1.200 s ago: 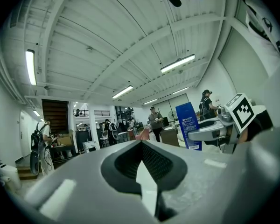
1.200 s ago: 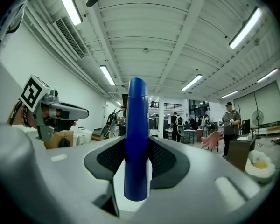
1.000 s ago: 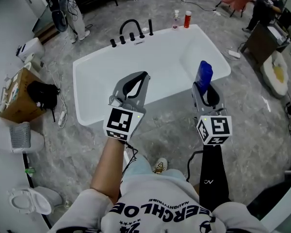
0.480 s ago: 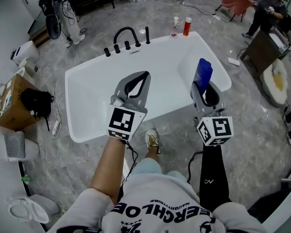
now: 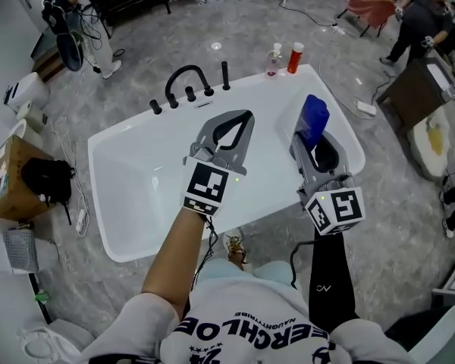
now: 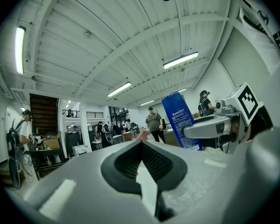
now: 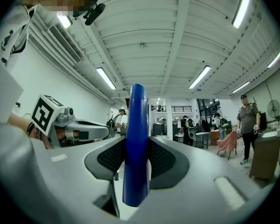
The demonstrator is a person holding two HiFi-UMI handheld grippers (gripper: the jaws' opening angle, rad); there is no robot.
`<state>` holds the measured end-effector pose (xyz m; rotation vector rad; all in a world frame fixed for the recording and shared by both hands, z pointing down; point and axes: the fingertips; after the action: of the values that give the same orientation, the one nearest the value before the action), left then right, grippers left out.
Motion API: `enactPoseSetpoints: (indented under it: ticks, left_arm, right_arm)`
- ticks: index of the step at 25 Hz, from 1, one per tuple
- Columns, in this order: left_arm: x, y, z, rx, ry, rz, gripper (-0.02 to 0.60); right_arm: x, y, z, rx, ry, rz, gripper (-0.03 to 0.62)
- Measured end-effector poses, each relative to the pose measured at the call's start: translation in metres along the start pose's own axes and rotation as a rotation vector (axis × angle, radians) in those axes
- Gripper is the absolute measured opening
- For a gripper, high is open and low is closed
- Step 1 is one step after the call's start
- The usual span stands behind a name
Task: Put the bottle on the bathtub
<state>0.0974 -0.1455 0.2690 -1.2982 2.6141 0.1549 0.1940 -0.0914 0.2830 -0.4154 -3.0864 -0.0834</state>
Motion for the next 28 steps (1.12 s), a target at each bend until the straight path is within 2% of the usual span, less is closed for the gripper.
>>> enactPoseSetpoints:
  ticks: [11,17,23,28]
  left_arm:
    - [0.059,-0.072,-0.026,0.032,0.008,0.081,0.002]
    - [0.09,-0.108,-0.055,0.052,0.017,0.175,0.002]
    - [0.116,-0.16,-0.1,0.036,0.017,0.228,0.002]
    - [0.131,-0.203,-0.162,0.039,0.019,0.24,0.002]
  right_arm:
    - [-0.072,-0.075,-0.007,-0.065,-0.026,0.035,0.175]
    - [-0.098,-0.127,-0.032,-0.106,-0.068,0.14,0.175]
    - [-0.13,-0.19,-0.081,-0.129,-0.12,0.219,0.175]
    - [-0.153,-0.247,-0.144,-0.141,-0.117,0.264,0.175]
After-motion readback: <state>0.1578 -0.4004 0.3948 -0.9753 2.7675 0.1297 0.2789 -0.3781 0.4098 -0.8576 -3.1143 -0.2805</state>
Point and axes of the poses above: the fingertips, and each gripper's own axes: y backward along the fingers, x to its left, z out of its top, and after that the axes turned 2 degrees about z, right-handed
